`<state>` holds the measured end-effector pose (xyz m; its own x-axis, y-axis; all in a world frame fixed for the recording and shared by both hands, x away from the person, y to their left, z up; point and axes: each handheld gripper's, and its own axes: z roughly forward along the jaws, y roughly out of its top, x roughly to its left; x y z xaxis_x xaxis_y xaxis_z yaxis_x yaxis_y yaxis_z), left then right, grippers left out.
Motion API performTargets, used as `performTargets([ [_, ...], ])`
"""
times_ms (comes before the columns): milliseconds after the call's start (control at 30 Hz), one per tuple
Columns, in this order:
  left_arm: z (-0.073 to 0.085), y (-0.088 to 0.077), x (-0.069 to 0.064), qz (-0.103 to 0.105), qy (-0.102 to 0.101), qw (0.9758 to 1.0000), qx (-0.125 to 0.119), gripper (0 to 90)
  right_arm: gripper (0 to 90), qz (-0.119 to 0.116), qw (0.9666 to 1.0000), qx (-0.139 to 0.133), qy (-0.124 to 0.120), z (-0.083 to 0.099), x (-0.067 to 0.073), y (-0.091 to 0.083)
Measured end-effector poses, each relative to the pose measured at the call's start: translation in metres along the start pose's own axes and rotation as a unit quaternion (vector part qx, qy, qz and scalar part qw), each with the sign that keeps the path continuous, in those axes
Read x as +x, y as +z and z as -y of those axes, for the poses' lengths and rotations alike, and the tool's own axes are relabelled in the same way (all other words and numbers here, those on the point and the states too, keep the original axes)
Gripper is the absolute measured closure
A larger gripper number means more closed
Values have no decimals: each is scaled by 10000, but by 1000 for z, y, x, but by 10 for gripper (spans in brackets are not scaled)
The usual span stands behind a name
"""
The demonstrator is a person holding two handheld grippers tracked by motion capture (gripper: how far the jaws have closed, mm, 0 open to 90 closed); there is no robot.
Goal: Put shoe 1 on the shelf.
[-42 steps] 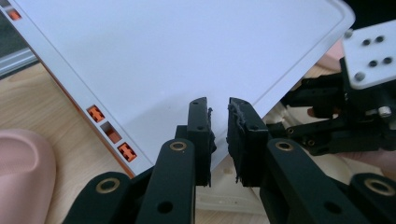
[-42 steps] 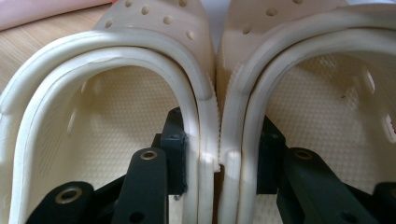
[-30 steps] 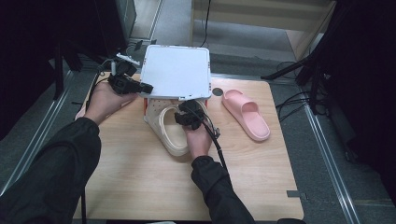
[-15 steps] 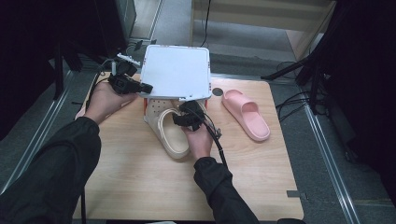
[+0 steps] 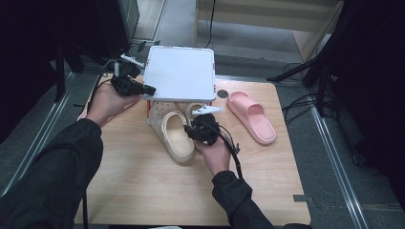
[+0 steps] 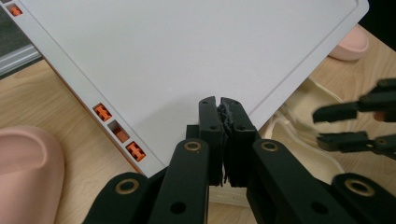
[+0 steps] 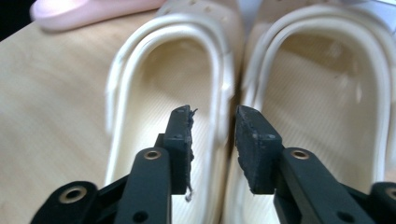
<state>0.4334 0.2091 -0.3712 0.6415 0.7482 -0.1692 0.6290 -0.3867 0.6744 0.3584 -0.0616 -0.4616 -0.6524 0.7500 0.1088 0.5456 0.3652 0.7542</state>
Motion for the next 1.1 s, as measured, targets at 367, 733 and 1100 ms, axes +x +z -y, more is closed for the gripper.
performTargets([
  [367,0,0,1,13,17,10000,23,888,819,-354,9992,42,-180,38,22,-24],
  [733,0,0,1,30,-5,10000,-9,890,875,-528,9967,425,-435,72,29,-22],
  [1100,0,1,-1,51,-5,10000,12,894,900,-415,9937,661,-809,76,41,-1],
])
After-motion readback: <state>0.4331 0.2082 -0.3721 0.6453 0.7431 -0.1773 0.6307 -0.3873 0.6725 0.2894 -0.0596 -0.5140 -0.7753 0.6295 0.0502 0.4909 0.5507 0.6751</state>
